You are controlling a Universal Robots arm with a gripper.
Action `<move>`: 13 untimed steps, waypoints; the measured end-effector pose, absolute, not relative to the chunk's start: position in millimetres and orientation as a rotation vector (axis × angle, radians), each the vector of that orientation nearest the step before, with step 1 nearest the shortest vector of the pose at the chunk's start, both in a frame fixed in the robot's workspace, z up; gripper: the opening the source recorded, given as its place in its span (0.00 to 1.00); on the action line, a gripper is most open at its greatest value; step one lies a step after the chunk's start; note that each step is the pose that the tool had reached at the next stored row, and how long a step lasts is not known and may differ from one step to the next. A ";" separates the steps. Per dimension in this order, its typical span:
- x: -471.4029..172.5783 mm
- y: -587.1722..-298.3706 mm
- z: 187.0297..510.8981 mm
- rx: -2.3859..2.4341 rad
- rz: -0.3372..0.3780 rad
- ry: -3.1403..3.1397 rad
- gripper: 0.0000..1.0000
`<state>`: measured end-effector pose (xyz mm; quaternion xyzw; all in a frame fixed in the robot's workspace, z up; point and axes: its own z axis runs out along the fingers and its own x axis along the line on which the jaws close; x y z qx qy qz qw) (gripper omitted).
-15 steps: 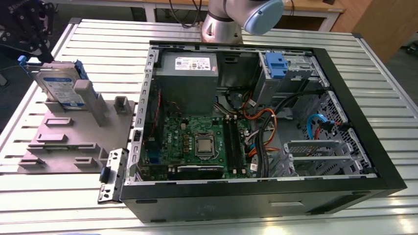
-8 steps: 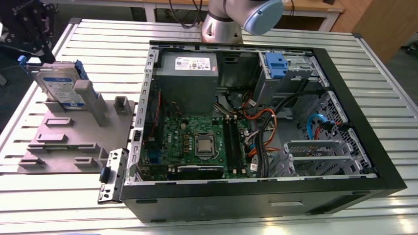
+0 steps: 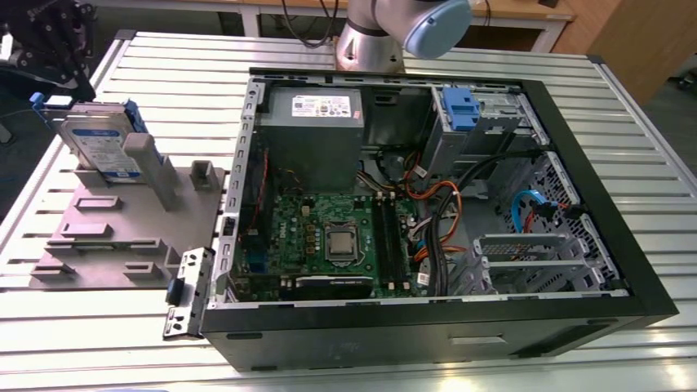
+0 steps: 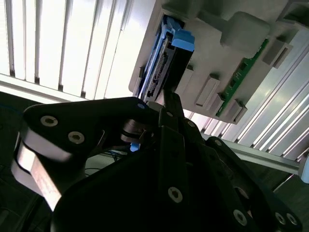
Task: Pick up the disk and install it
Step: 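Pick up the disk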
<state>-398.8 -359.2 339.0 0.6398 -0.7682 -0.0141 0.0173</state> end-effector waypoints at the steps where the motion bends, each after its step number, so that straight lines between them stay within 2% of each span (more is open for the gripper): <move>1: -400.0 -358.6 338.9 1.988 -0.044 -2.387 0.11; 13: -403.5 -358.3 336.6 2.005 -0.041 -2.374 0.11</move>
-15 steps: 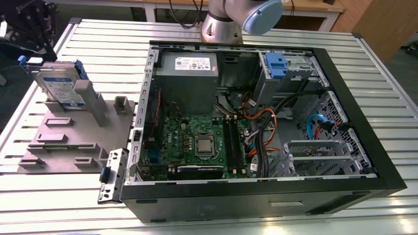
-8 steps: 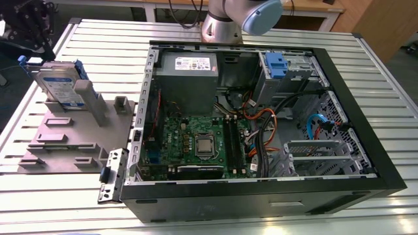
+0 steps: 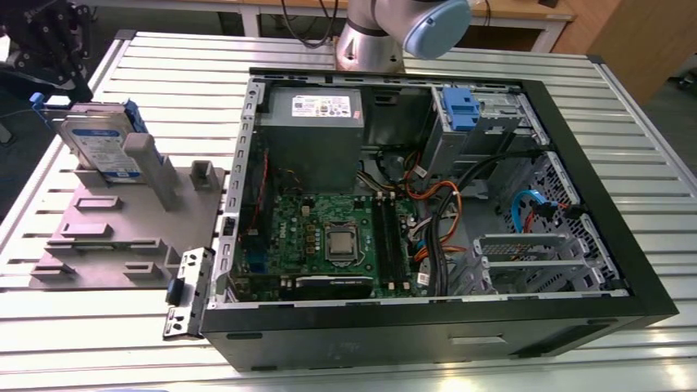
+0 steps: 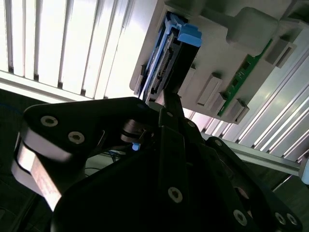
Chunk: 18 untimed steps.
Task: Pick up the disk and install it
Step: 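Pick up the disk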
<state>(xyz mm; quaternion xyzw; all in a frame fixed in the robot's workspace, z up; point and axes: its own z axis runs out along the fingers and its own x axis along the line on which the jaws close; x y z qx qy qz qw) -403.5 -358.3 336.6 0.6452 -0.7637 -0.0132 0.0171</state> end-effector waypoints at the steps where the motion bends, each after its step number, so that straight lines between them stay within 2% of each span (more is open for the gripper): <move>1: -403.5 -358.3 336.5 2.005 -0.041 -2.374 0.11; 18: -404.1 -358.7 335.9 2.006 -0.040 -2.374 0.11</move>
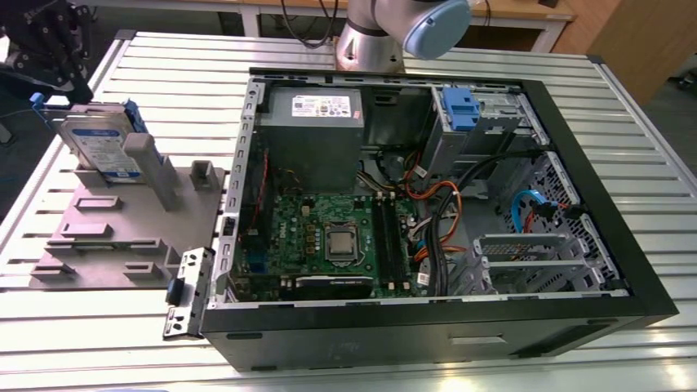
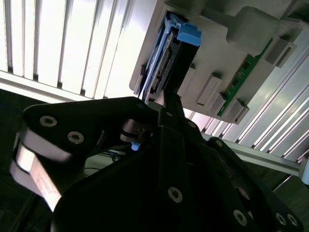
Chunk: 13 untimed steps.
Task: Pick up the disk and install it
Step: 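Pick up the disk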
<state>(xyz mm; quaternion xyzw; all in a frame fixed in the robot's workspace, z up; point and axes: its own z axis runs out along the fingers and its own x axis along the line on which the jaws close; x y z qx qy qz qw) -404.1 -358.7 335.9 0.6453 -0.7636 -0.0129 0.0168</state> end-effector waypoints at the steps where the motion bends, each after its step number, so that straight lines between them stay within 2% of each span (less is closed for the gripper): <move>1: -404.1 -358.7 335.9 2.006 -0.040 -2.374 0.17; 2: -404.1 -358.7 335.9 2.006 -0.040 -2.374 0.17; 4: -404.1 -358.7 335.9 2.006 -0.040 -2.374 0.29; 5: -404.1 -358.7 335.9 2.006 -0.040 -2.374 0.29; 8: -404.1 -358.7 335.9 2.006 -0.040 -2.374 0.47; 9: -404.1 -358.7 335.9 2.006 -0.040 -2.374 0.47; 11: -404.1 -358.7 335.9 2.006 -0.040 -2.374 0.58; 12: -404.2 -358.7 335.9 2.006 -0.040 -2.374 0.58; 13: -404.2 -358.7 335.9 2.006 -0.040 -2.374 0.65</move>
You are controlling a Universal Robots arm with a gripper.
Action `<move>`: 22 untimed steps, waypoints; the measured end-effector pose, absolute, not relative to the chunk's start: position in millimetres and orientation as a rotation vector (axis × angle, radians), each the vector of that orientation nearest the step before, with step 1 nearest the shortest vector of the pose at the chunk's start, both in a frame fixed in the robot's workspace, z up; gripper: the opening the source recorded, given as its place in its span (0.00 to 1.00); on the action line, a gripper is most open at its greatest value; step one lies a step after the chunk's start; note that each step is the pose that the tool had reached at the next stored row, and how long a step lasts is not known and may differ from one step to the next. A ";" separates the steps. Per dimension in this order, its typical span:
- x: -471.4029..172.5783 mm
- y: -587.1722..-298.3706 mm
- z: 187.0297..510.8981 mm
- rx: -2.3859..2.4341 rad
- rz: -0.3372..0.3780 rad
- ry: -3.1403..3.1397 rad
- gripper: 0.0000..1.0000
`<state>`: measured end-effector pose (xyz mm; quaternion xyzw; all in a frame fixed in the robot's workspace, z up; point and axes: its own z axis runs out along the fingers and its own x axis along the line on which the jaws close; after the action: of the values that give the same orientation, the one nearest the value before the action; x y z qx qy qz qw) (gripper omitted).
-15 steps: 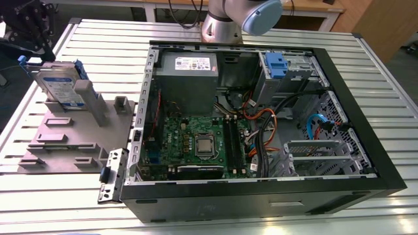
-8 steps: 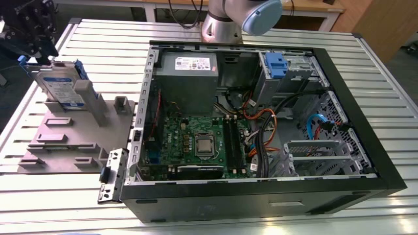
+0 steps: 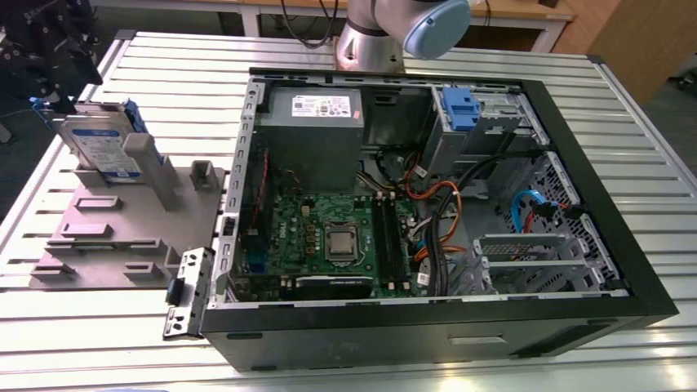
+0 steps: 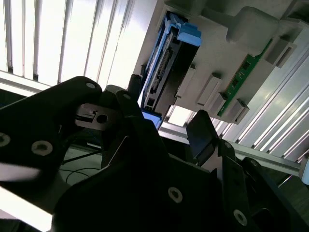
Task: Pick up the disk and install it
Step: 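Pick up the disk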
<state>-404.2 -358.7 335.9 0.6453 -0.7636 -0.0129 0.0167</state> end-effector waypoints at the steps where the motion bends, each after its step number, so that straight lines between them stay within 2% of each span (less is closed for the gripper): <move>1: -404.1 -358.7 335.9 2.006 -0.040 -2.374 0.65; 22: -404.2 -358.7 320.2 2.209 -0.026 -2.194 0.65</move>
<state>-404.2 -358.7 320.2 0.7094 -0.7046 -0.0084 0.0143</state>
